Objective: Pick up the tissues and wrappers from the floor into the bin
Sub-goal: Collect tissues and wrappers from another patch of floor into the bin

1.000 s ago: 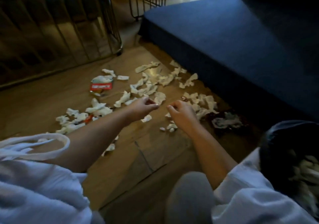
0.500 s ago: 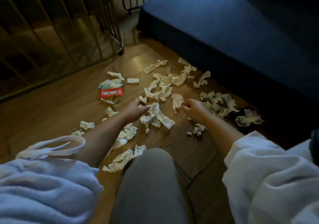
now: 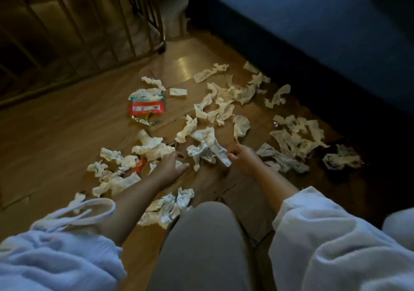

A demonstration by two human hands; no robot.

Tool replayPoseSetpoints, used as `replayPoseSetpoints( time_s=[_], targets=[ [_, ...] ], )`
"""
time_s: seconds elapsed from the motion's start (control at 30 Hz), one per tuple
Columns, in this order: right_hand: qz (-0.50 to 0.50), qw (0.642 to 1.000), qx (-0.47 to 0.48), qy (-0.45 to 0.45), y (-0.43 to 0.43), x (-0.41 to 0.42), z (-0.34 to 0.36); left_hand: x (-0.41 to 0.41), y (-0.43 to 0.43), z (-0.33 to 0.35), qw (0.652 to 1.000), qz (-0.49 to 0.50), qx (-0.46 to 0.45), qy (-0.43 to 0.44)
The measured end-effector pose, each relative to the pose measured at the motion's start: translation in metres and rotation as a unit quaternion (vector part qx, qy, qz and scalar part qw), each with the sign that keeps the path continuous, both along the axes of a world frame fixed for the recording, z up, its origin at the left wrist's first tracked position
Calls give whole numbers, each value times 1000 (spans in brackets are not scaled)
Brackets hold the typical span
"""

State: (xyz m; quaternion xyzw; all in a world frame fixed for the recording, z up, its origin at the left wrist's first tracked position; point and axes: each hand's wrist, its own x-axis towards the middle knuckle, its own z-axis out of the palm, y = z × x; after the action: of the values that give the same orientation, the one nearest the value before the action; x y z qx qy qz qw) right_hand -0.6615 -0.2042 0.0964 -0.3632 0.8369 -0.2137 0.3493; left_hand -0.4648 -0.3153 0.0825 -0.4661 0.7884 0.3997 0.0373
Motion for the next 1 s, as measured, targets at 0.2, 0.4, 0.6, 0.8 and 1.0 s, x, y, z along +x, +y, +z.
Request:
replayPoseSetpoints(
  time_s=[0.2, 0.4, 0.6, 0.8, 1.0],
  targets=[
    [47, 999, 4, 25, -9, 1, -68, 36, 41, -84, 993, -91, -62, 31],
    [57, 997, -11, 56, -29, 0, -126, 72, 60, -167, 937, -271, -198, -98],
    [30, 996, 7, 87, -65, -8, -152, 82, 50, -189, 925, -259, -277, 14],
    [124, 983, 94, 99, -109, -2, -168, 48, 20, -156, 959, 2, -189, 212],
    [124, 981, -88, 122, -76, 25, -172, 32, -14, -140, 964, 138, -182, 134]
  ],
)
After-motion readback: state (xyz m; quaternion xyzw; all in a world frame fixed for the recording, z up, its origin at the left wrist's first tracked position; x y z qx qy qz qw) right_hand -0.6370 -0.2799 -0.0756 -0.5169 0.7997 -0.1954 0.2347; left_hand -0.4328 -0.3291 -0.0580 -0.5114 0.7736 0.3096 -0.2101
